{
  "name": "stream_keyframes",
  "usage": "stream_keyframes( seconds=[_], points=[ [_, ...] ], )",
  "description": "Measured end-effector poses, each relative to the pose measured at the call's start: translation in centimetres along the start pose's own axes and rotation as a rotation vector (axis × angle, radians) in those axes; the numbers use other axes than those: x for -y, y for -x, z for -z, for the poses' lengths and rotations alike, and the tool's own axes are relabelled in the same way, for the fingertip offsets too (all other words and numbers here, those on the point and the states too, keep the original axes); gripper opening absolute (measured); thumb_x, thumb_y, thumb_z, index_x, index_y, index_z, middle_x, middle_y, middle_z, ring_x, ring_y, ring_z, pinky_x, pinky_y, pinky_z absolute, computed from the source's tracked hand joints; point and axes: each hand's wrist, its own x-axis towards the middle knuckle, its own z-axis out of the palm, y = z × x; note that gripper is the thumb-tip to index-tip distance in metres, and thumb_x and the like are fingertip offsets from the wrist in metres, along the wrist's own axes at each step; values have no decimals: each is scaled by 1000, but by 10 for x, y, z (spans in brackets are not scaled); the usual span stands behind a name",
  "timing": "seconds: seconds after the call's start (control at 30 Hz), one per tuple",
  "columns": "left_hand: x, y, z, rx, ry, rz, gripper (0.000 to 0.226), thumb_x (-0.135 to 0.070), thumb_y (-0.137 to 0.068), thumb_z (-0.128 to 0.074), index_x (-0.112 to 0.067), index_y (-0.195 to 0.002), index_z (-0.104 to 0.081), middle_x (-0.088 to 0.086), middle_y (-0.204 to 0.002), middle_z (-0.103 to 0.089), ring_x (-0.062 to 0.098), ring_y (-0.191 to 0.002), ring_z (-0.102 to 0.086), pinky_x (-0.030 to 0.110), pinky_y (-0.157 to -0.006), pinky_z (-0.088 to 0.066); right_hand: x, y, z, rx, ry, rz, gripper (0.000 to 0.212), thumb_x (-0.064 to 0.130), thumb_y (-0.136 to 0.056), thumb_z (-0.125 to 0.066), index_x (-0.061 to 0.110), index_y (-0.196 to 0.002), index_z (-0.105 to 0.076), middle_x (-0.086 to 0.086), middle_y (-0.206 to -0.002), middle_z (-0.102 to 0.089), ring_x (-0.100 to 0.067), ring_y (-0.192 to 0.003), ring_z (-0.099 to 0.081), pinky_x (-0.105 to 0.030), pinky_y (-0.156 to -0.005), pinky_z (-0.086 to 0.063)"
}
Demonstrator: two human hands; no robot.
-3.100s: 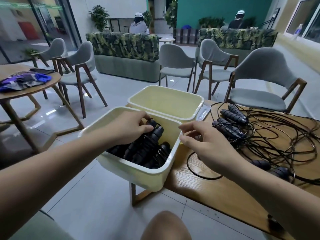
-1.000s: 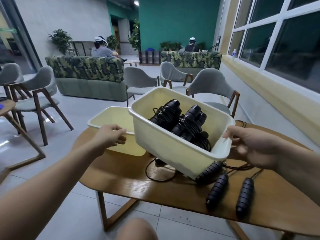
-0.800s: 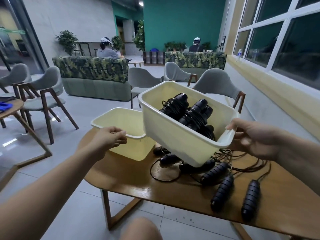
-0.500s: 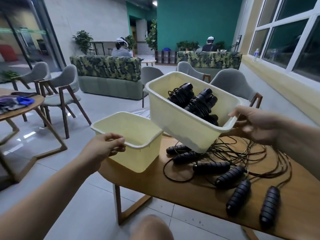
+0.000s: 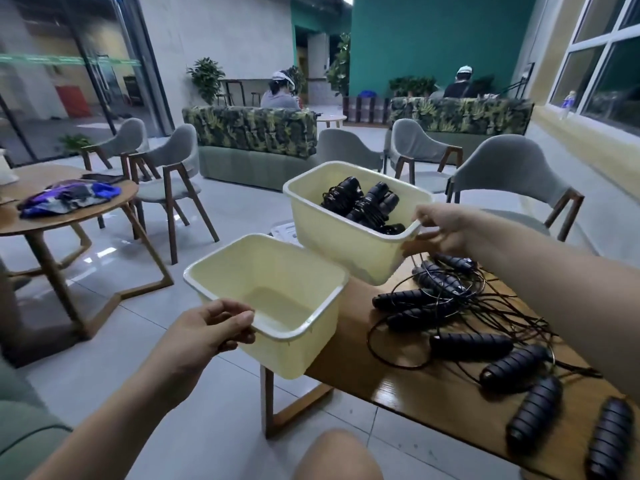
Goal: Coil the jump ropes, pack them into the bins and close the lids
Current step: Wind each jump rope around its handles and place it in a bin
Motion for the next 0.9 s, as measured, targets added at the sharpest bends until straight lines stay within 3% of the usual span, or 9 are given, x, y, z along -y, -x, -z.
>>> stream_keyframes(
  seconds=[0.07, 0.13, 0.2, 0.3, 0.43, 0.53, 0.73, 0.9],
  points=[
    [0, 1, 0, 6, 6, -10, 5, -13, -93, -77, -12, -96, -81, 19, -92, -78, 24, -81, -74, 38, -81, -48, -2, -18, -12, 0, 29, -12, 27, 3, -97, -57, -1, -123, -58, -28, -126, -66, -45, -105, -77, -51, -63, -68],
    [0, 3, 0, 10, 7, -17, 5, -13, -93, -78, -13, -95, -82, 20, -92, -78, 25, -81, -74, 39, -82, -48, -5, -34, -20, 3, 64, -31, 33, 6, -97, -58, -2, -130, -57, -30, -120, -66, -45, -86, -79, -49, -61, -68],
    [0, 4, 0, 9, 12, -16, 7, -13, -92, -78, -11, -97, -81, 21, -93, -78, 25, -80, -74, 42, -84, -49, -8, -44, -27, 16, 89, -55, 31, 8, -99, -59, 0, -129, -55, -30, -116, -66, -45, -79, -79, -51, -64, -68],
    [0, 6, -3, 9, 21, -13, 10, -15, -91, -79, -10, -99, -81, 23, -95, -78, 25, -79, -74, 43, -84, -50, -9, -54, -34, 52, 111, -81, 22, 7, -99, -59, 3, -119, -54, -28, -119, -65, -47, -82, -78, -52, -66, -68],
    [2, 8, -7, 11, 33, -3, 12, -14, -92, -78, -7, -101, -80, 23, -94, -78, 26, -78, -73, 43, -83, -50, -9, -69, -39, 84, 147, -109, 21, 5, -96, -60, 3, -115, -54, -34, -122, -65, -51, -94, -78, -50, -89, -66],
    [2, 8, -9, 16, 30, 3, 10, -15, -91, -79, -9, -98, -81, 22, -93, -78, 25, -77, -72, 42, -81, -51, -8, -79, -40, 106, 154, -117, 22, 3, -94, -60, 3, -115, -53, -35, -125, -66, -51, -98, -78, -50, -96, -64],
    [2, 9, -21, 40, 42, 14, 9, -13, -93, -77, -7, -100, -80, 23, -95, -78, 26, -80, -73, 40, -79, -48, -22, -104, -38, 115, 183, -135, 36, 0, -88, -61, 4, -122, -51, -37, -131, -63, -56, -95, -76, -54, -76, -67],
    [3, 11, -28, 19, 61, 12, 9, -15, -91, -79, -9, -98, -81, 23, -94, -78, 26, -80, -74, 40, -80, -48, -28, -109, -34, 110, 181, -117, 31, 6, -92, -61, 3, -122, -53, -36, -127, -66, -55, -93, -77, -50, -70, -67]
  ],
)
